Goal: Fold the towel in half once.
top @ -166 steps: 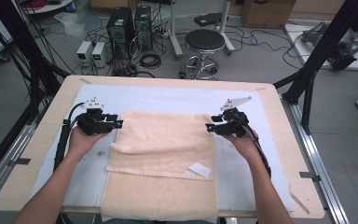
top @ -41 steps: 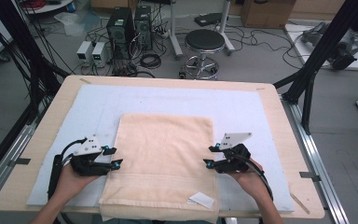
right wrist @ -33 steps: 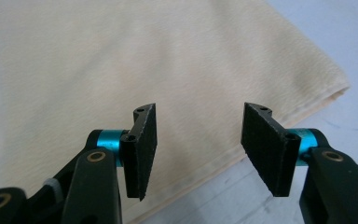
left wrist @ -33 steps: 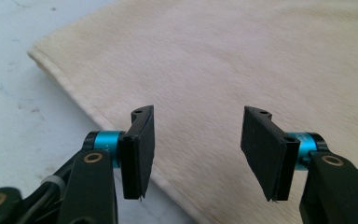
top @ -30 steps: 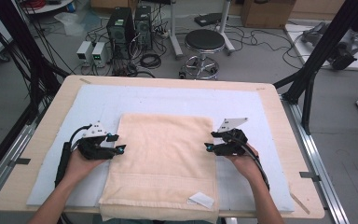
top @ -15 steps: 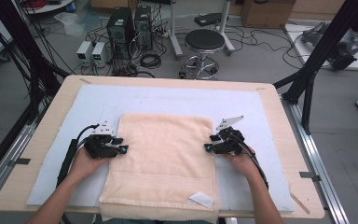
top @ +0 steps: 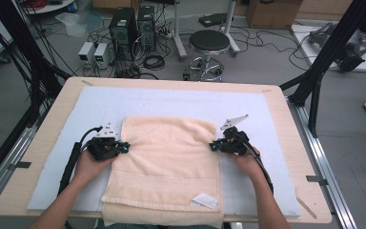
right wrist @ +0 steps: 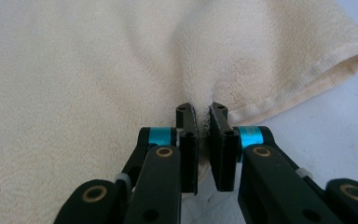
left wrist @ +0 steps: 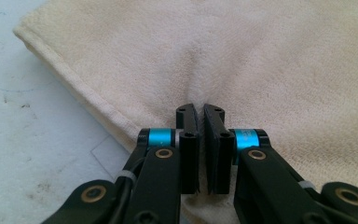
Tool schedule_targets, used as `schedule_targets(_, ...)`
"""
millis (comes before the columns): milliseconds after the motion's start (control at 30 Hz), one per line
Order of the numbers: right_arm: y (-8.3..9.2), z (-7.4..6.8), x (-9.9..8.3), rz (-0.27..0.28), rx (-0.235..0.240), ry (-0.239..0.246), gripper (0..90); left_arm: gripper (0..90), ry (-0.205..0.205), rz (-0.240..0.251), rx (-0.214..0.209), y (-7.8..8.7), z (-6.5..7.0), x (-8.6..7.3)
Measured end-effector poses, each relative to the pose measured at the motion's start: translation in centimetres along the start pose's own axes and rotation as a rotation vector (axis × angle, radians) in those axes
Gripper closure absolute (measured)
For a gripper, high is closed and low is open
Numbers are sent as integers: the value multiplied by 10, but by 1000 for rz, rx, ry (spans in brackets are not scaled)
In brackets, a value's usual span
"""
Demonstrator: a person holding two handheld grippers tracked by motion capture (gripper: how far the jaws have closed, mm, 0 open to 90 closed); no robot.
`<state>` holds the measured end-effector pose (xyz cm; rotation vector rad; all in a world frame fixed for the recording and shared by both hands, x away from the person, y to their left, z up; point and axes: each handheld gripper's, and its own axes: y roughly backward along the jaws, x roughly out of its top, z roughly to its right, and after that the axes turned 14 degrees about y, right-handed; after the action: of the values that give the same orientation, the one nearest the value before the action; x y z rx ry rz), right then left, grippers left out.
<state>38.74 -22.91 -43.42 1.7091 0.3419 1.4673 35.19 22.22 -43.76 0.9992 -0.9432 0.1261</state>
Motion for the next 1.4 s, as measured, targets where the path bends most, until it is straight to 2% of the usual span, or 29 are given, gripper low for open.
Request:
schedule_targets(100,-1,2,4,-10,-20,12,843,855,-3,1,9,-1,-1,3)
schedule_targets(200,-3,7,10,-22,-52,22,843,858,-10,2,45,-4,-2,9)
schedule_targets(267,-5,12,13,-30,-62,19,843,861,9,32,74,-6,-3,13)
schedule_targets(333,-6,16,16,-38,-65,12,843,861,34,41,79,-8,-7,16)
schedule_targets(433,-6,23,20,-31,-75,8,843,861,50,51,95,-12,-12,21)
schedule_targets(500,-8,28,23,-33,-96,6,843,861,51,40,113,-18,-14,26)
schedule_targets(633,-14,39,29,-55,-115,-11,843,861,75,37,115,-23,-19,34)
schedule_targets(700,-16,45,29,-64,-109,-27,842,858,79,50,74,-23,-21,36)
schedule_targets(767,-16,48,28,-64,-99,-20,842,820,104,61,2,-18,-25,34)
schedule_targets(800,-16,49,26,-62,-89,-16,842,725,118,67,-23,-15,-26,33)
schedule_targets(867,-14,50,24,-52,-81,-12,840,567,108,59,-30,-9,-28,31)
schedule_targets(933,-11,49,23,-49,-61,-14,833,521,92,35,-38,-5,-30,29)
schedule_targets(1000,-10,48,23,-37,-34,-19,794,487,111,-18,-58,-7,-34,25)
schedule_targets(1033,-10,48,21,-35,-23,-16,713,488,117,-35,-55,-9,-34,24)
schedule_targets(1067,-10,47,21,-47,-33,-18,617,492,110,-59,-51,-12,-34,22)
schedule_targets(1100,-10,47,19,-53,-35,-19,556,491,100,-45,-35,-12,-32,21)
schedule_targets(1133,-11,48,17,-50,-16,-31,499,510,81,-47,-19,-12,-30,22)
schedule_targets(1167,-13,47,15,-46,-6,-32,466,526,71,-45,-4,-13,-28,22)
schedule_targets(1200,-13,43,14,-45,-18,-24,457,564,65,-43,2,-14,-27,22)
schedule_targets(1267,-14,38,16,-59,-49,-13,484,652,59,-40,17,-15,-24,23)
schedule_targets(1300,-15,38,17,-62,-52,-3,536,721,57,-33,4,-17,-22,24)
schedule_targets(1333,-15,39,18,-61,-40,-5,670,784,56,-29,11,-18,-21,24)
schedule_targets(1367,-16,39,19,-54,-12,-5,787,803,59,-24,14,-19,-20,24)
schedule_targets(1400,-17,36,22,-62,-7,8,811,816,62,-23,11,-19,-21,25)
